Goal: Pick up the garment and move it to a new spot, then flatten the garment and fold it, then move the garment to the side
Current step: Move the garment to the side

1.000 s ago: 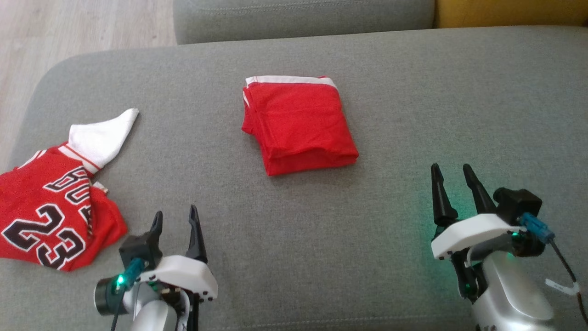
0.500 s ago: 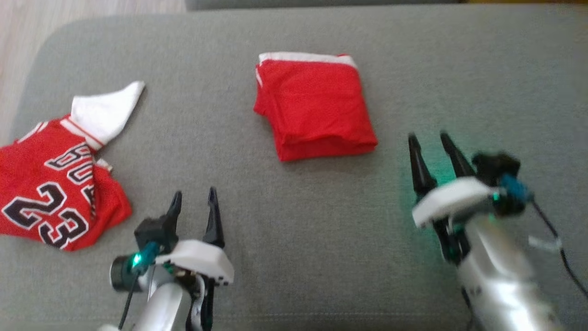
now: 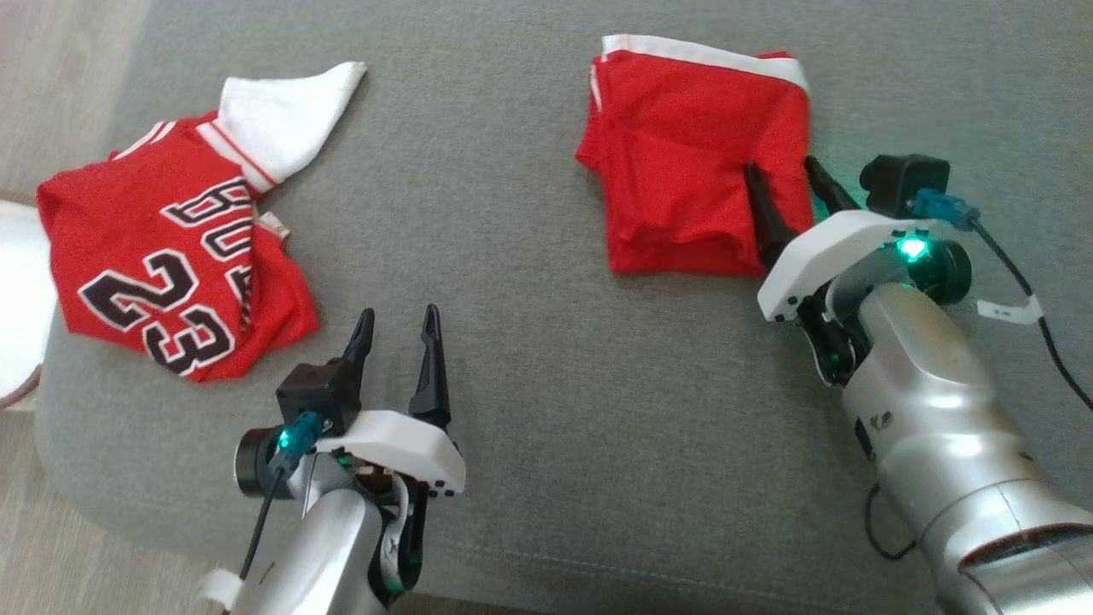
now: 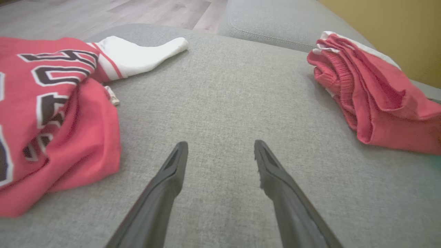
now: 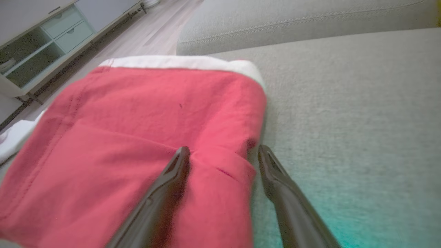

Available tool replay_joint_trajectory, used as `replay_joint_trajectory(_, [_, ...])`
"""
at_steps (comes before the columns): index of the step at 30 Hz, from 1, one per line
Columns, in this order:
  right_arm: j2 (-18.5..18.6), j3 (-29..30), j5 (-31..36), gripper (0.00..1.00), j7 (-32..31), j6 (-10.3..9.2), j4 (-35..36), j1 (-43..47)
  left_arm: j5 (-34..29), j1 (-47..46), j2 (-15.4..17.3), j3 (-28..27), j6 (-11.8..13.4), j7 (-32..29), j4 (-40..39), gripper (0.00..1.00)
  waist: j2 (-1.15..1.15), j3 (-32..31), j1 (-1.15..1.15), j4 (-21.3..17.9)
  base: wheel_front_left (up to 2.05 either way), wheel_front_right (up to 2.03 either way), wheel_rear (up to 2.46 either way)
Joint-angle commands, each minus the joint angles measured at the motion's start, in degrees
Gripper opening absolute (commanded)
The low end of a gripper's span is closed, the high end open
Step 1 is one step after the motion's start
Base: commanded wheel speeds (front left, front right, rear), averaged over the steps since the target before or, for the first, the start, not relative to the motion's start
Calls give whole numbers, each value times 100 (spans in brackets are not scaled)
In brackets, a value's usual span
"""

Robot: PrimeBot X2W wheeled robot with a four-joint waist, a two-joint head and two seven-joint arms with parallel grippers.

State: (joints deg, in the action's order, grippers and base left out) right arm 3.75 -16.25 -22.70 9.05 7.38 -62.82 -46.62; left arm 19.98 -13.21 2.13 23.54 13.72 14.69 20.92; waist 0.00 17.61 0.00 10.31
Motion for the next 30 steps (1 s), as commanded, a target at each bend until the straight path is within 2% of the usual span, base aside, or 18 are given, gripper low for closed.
replay_joint_trajectory(1, [-82, -123, -37, 100, -17, 11, 18, -127, 31, -166, 75, -133, 46, 30, -179, 100, 0, 66, 0, 93, 0, 0, 0])
replay_joint_trajectory(2, [-82, -143, -33, 48, -45, 11, -97, -168, 34, -168, 75, -132, 51, 30, -184, 100, 0, 72, 0, 106, 0, 0, 0])
replay_joint_trajectory(3, [-82, -158, -38, 0, -26, 11, -178, -202, 35, -169, 75, -135, 55, 30, -188, 100, 0, 73, 0, 112, 0, 0, 0])
replay_joint_trajectory(7, [-74, -238, -57, 0, 217, 11, -333, -278, -18, -179, 75, -188, 48, 30, -184, 100, 0, 25, 0, -30, 0, 0, 0])
replay_joint_trajectory(11, [-56, -302, -135, 0, 430, 11, -314, -306, -115, -230, 75, -261, 7, 30, -140, 100, 0, -34, 0, -474, 0, 0, 0])
replay_joint_trajectory(23, [1, -756, -556, 0, 578, 11, 67, -23, -520, -759, 75, -341, -242, 30, 35, 100, 0, -1, 0, -2698, 0, 0, 0])
replay_joint_trajectory(30, [35, -1068, -835, 0, 590, 11, 281, 104, -680, -940, 75, -406, -361, 30, 137, 100, 0, 200, 0, -3498, 0, 0, 0])
